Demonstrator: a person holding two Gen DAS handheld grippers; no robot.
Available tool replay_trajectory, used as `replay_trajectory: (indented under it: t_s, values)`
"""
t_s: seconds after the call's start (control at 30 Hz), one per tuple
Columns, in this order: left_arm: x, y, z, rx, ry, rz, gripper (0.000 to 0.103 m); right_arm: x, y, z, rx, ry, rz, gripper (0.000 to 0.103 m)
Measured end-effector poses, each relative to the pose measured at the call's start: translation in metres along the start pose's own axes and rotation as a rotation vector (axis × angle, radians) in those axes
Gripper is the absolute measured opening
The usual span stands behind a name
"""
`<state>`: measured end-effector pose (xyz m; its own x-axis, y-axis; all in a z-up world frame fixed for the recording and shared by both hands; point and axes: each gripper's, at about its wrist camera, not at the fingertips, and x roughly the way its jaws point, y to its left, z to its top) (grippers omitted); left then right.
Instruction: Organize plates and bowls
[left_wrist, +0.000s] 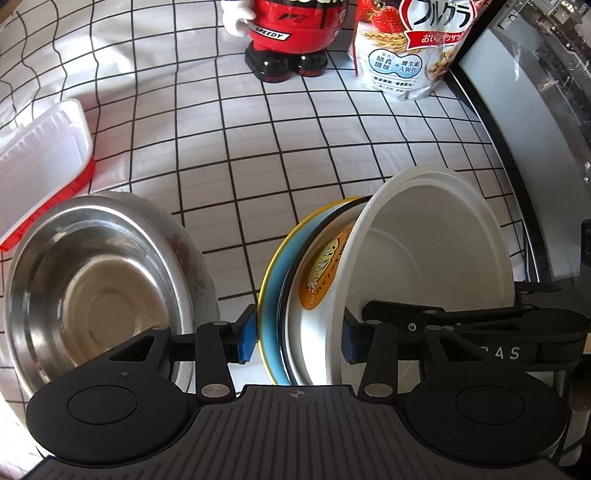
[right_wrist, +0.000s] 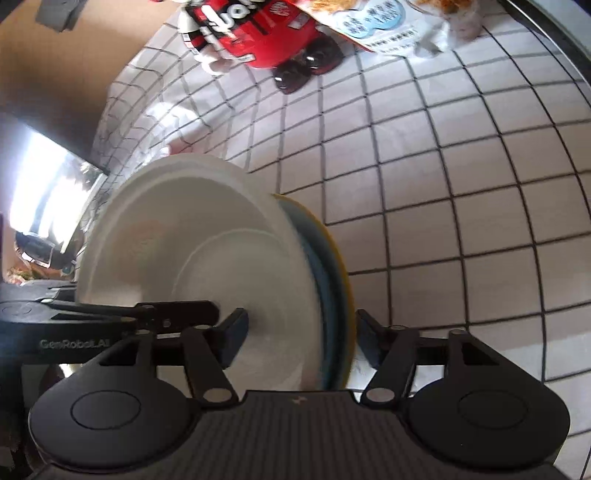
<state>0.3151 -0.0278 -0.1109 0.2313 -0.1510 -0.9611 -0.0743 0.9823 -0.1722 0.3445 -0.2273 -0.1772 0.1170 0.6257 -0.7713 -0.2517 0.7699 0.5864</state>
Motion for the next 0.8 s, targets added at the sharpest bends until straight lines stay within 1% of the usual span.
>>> replay_trajectory:
  t_s: [0.03,0.27,0.37,0.43,0.47,0.53,0.7,0.77,0.8]
  values:
    - [0.000,0.001,0.000,-0.001,-0.001,-0.004,0.046,0.000,-0.003,0.000,0.015,0.005,-0.008,0.072]
    - [-0.002,0.004,-0.004,-0.003,-0.018,-0.020,0.042,-0.001,-0.008,-0.002,0.067,-0.004,-0.003,0.073]
    - [-0.003,0.006,-0.004,0.001,-0.021,-0.026,0.041,-0.002,-0.011,-0.003,0.099,-0.003,0.028,0.083]
    - [-0.004,0.007,-0.004,0.002,-0.022,-0.031,0.041,-0.001,-0.012,-0.003,0.124,0.015,0.049,0.092]
    - [-0.005,0.007,-0.004,0.005,-0.025,-0.032,0.041,-0.001,-0.011,-0.004,0.126,0.028,0.049,0.094]
    - [-0.007,0.008,-0.005,0.005,-0.032,-0.036,0.041,0.000,-0.008,-0.005,0.120,0.051,0.041,0.103]
    - [-0.012,0.011,-0.007,0.008,-0.044,-0.047,0.040,0.002,-0.004,-0.004,0.109,0.079,0.009,0.103]
    - [-0.016,0.011,-0.010,0.015,-0.056,-0.043,0.036,0.002,-0.001,-0.002,0.082,0.095,-0.025,0.103]
    - [-0.018,0.012,-0.010,0.018,-0.064,-0.043,0.037,0.001,0.001,-0.001,0.061,0.101,-0.052,0.103]
